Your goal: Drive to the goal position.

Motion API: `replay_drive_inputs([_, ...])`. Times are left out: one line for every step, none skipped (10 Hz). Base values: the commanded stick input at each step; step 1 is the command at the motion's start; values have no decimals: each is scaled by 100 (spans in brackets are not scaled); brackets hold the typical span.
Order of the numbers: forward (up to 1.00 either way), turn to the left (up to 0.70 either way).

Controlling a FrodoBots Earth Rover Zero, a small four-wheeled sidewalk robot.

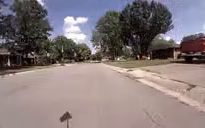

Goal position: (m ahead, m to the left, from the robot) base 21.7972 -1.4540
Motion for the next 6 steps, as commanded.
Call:
replay_drive_inputs([100, 0])
replay_drive_inputs([100, 0])
replay_drive_inputs([100, 0])
replay_drive_inputs([100, 0])
replay_drive_inputs([100, 0])
replay_drive_inputs([100, 0])
